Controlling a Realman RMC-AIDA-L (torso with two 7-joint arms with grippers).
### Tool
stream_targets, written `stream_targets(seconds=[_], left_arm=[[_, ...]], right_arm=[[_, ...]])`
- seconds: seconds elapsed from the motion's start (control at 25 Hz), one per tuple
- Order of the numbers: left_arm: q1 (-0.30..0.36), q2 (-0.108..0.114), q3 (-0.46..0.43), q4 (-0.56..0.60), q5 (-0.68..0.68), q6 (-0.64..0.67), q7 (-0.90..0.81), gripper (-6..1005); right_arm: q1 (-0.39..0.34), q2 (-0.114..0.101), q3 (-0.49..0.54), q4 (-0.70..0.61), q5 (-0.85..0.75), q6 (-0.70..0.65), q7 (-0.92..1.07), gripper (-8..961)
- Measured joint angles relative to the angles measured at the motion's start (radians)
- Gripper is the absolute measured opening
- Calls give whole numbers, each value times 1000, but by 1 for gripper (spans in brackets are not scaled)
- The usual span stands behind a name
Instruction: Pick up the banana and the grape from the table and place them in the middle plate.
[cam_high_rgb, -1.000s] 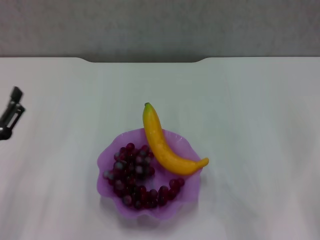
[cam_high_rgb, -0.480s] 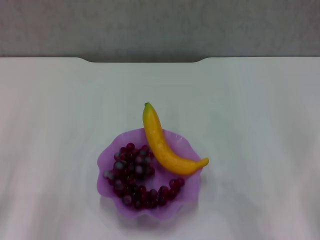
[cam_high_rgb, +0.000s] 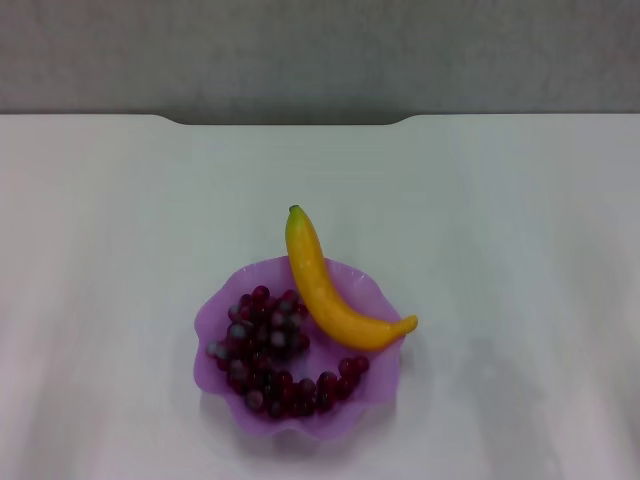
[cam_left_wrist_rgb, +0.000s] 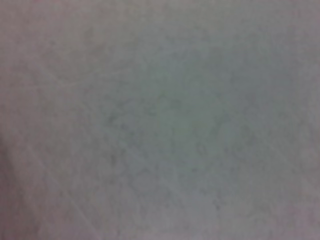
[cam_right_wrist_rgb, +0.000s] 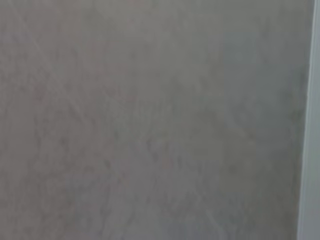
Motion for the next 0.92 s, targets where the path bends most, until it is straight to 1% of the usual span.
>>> stream_targets(seconds=[0.24, 0.4, 0.6, 0.72, 0.92], left_arm=[[12, 2, 0, 4, -24, 9, -35, 7], [13, 3, 0, 4, -25, 9, -35, 7], [14, 3, 14, 4, -17, 13, -35, 7], [16, 4, 23, 5, -12, 16, -34, 7], [15, 5, 22, 6, -12, 15, -36, 7]], right_arm=[[34, -2, 0, 61, -5, 14, 47, 22], [73, -10, -6, 131, -67, 41, 172, 22], [83, -14, 11, 193, -103, 21, 314, 22], [75, -12, 31, 197, -105, 21, 331, 22], [55, -6, 94, 220, -101, 20, 332, 22]])
